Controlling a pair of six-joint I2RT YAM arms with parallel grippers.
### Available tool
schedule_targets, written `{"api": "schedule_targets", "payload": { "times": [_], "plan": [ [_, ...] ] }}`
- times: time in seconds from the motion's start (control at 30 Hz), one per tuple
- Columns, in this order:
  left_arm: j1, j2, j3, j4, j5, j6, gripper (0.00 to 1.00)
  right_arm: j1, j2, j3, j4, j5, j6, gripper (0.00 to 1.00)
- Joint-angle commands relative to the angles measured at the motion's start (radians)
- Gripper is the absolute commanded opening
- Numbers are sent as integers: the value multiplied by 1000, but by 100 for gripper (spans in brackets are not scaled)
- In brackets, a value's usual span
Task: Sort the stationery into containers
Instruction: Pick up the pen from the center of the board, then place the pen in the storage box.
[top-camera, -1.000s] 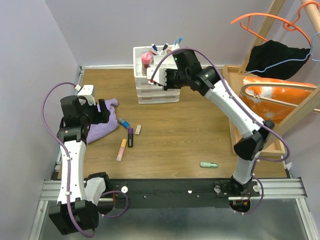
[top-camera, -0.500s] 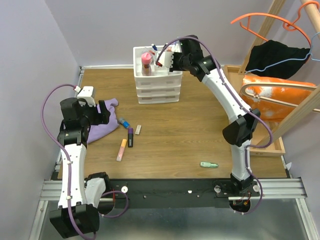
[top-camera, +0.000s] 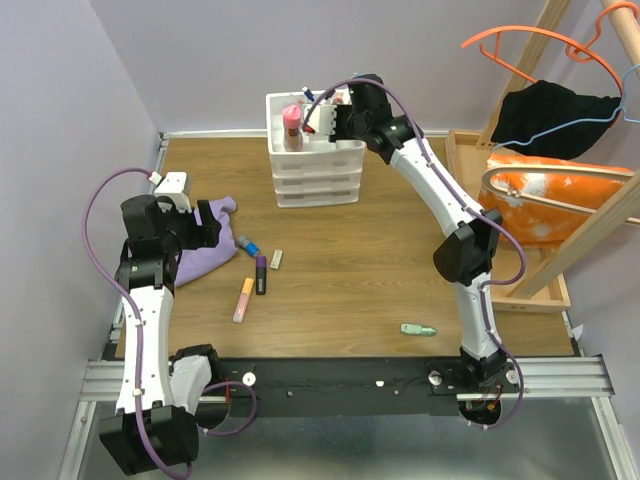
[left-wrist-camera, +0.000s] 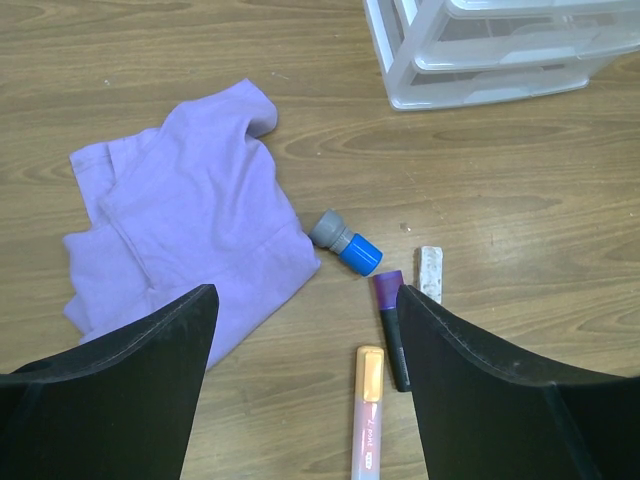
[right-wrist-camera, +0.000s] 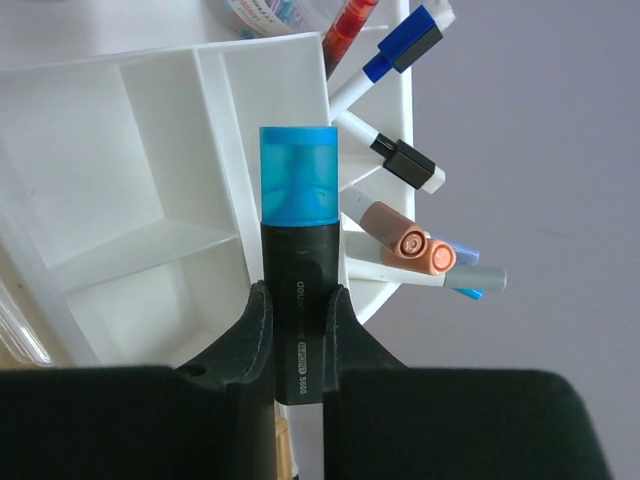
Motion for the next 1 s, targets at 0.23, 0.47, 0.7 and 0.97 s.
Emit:
{"api": "schedule_targets", "payload": {
  "times": [0.23, 0.47, 0.7, 0.97],
  "plan": [
    [17, -3, -21, 31, 26, -6, 81, -2, -43, -72, 162, 35, -5, 53],
    [17, 16, -9, 27, 36, -1, 81, -2, -88, -60, 108, 10, 68, 53],
    [17, 19, -29, -43, 74, 2, 82, 12, -270, -166, 82, -60, 255, 54],
    [13, -24, -43, -85, -56, -46, 83, 84, -483, -460, 7, -423, 795, 57]
  ]
}}
